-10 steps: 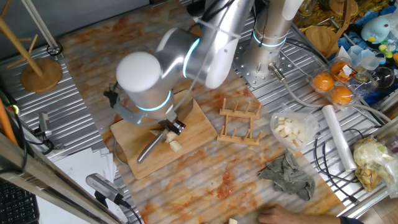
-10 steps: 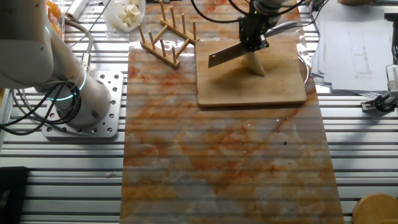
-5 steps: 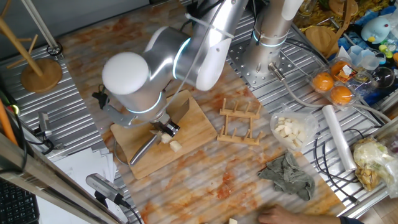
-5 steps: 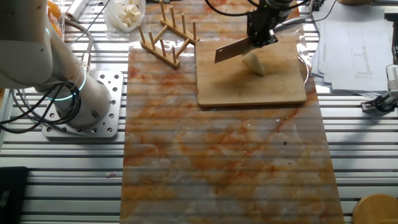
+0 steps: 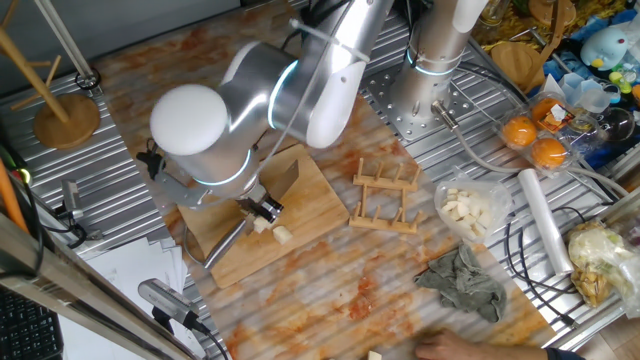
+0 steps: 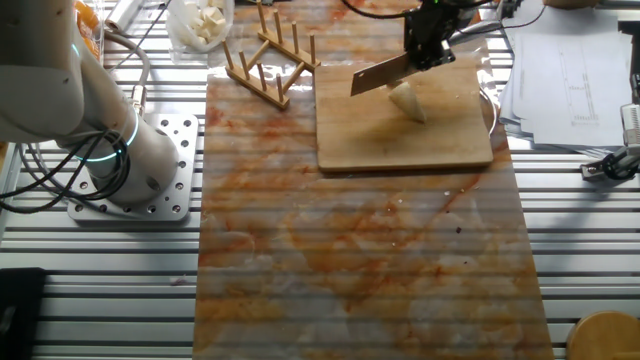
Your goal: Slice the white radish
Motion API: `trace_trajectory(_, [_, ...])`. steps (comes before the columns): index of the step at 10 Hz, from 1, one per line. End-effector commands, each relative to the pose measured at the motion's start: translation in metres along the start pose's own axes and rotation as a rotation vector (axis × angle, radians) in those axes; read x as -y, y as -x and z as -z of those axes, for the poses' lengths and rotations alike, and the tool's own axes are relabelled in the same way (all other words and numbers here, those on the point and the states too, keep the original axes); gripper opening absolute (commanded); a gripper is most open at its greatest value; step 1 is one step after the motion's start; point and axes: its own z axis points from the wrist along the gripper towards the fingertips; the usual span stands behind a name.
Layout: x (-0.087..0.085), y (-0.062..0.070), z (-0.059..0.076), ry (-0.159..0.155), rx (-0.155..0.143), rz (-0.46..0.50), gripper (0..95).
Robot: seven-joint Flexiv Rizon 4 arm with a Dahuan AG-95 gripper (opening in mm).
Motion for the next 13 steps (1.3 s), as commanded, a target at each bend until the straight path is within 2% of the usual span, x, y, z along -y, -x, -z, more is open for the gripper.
trace_trajectory(1, [0.000,-0.005,0.002,0.010,0.017,0.016,0.0])
trace_trajectory(6, [0.000,-0.006,0.001,0.007,0.005,0.011,0.0])
trace_trajectory(11, [0.001,-0.014,-0.009,0.000,-0.002,-0.012,0.0])
trace_trajectory(13, [0.002,-0.020,-0.018,0.003,-0.002,-0.023,0.0])
